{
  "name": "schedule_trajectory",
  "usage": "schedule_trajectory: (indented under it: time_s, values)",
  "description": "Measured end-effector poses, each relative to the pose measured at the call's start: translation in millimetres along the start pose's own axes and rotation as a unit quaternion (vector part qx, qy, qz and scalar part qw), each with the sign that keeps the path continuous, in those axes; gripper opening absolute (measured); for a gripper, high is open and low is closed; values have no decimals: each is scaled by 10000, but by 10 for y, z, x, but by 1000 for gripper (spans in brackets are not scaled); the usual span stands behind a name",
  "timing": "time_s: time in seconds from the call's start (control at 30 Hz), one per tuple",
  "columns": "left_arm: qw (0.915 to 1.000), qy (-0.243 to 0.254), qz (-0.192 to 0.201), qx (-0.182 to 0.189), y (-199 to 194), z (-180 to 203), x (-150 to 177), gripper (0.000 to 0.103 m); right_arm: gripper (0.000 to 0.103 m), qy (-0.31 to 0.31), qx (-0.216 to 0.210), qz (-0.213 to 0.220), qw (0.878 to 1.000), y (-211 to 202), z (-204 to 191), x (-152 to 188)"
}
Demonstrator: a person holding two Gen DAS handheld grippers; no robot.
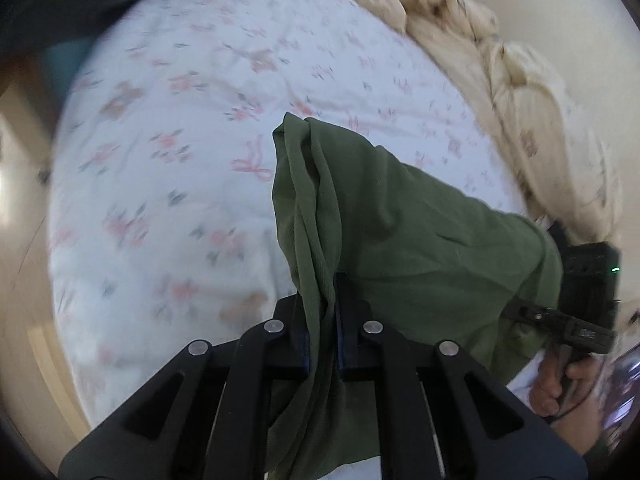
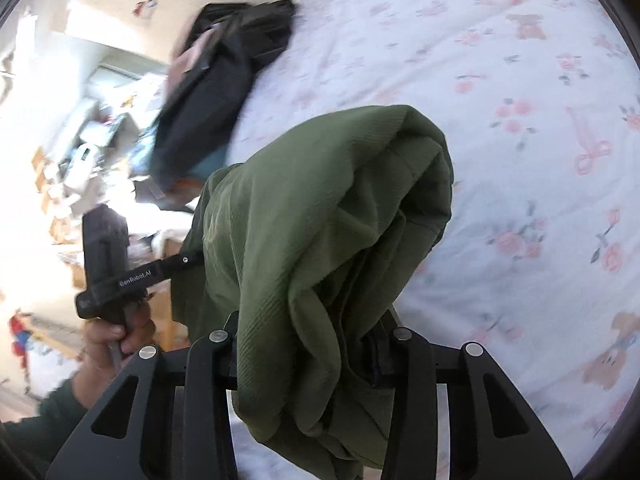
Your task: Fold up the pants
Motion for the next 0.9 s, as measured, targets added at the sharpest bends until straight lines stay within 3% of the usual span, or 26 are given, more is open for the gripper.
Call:
schedule_trajectory:
  time_s: [0.13,0.23,0.3,0.33,0.4,0.5,0.6,0.7,0.73,0.77,0.83,0.9]
  values:
    - [9963,-854,-78,110,-291,-225,326,6,42,413,-567,-709,9950,106,-147,182]
    - [9896,-1331,-542,74,-7,-444,652,7,44,410,-67,-906,9950,365,57,111]
    - [9838,-1592,-808,-164,261,-626,819,7,50,365,338,-968,9941,576,242,33]
    - [9837,-1486,-910,-437,402,-725,838,7,51,410,480,-1001,9930,635,316,19]
    - [9845,-1425,-658,-782,444,-867,730,6,55,588,845,-1264,9866,737,573,117]
    - [9894,-1136,-218,-884,374,-958,467,6,59,822,940,-1205,9848,576,676,159]
    - [9867,-1495,124,-633,237,-1023,364,7,70,589,1411,-1008,9831,367,679,111]
    - [9850,-1579,465,-515,133,-981,264,12,70,208,1876,-424,9811,-16,616,-54]
    - [9860,-1539,459,-450,140,-953,263,22,70,155,1922,-239,9810,-83,579,-126]
    - [9876,-1488,390,-324,183,-911,267,39,70,139,1851,51,9826,-187,531,-205]
    - [9892,-1428,219,-238,298,-848,304,53,70,195,1535,316,9875,-238,454,-282]
    - [9895,-1400,-32,-345,448,-797,368,53,70,137,1387,409,9894,-172,373,-368]
Point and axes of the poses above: each gripper's, at about its wrist camera, not at the fingertips, and y roughly the way its jaws point, z to its right, x to its underside, the point moved 9 cm from there along y, roughly the way its jaws point, and after that the axes turned 1 degree about -y, right-handed, at the moved point
